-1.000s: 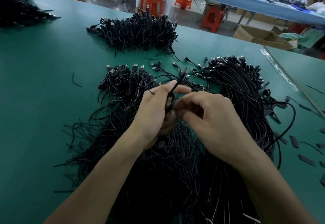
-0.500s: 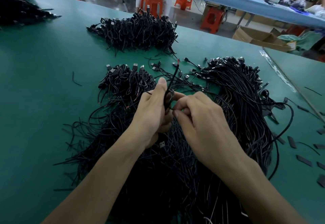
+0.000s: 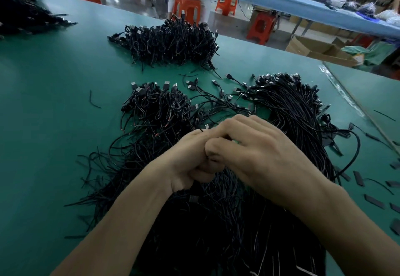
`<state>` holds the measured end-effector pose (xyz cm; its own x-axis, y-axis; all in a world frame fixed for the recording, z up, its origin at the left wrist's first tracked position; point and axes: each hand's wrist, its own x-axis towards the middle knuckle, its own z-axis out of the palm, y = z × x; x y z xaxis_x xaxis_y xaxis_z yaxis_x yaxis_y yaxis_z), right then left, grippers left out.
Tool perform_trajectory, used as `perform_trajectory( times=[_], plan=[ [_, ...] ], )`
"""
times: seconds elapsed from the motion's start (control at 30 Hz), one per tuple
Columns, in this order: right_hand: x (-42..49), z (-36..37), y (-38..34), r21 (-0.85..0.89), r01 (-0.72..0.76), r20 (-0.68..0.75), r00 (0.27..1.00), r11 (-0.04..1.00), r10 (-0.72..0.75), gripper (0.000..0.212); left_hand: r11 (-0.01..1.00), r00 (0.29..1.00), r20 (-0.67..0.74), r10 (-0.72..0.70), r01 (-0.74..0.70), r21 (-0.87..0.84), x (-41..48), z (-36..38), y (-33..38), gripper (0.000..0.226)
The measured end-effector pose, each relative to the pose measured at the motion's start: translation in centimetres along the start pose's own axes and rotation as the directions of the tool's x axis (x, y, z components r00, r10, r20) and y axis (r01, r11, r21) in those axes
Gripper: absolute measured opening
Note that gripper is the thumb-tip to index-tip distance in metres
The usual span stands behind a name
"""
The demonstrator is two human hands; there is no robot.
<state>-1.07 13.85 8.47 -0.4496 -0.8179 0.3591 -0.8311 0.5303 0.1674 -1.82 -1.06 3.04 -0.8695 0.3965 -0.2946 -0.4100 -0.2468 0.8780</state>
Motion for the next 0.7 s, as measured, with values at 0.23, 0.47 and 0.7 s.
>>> perform_trajectory(
  times=[0.23,0.47,0.7],
  plan=[
    [-1.3,1.1,0.6,0.377,-0.298,0.126,0.955,0.877,0.27,0.014,1.0,0.977,0.214,0.0,-0.005,0.025,0.1,-0.5,0.2,0.059],
    [-1.3,0.3,0.5,0.415,-0.402,0.18,0.916,0.816,0.36,0.007,0.938,0.94,0.339,0.043,-0.155,0.31,0.0,-0.9,-0.2,0.026],
    [-1.1,-0.2,-0.2,0.031,-0.021,0.104,0.994,0.999,0.018,0.011,0.919,0.965,0.262,-0.015,-0.09,0.384,0.2,-0.8,-0.4,0.026]
  ],
)
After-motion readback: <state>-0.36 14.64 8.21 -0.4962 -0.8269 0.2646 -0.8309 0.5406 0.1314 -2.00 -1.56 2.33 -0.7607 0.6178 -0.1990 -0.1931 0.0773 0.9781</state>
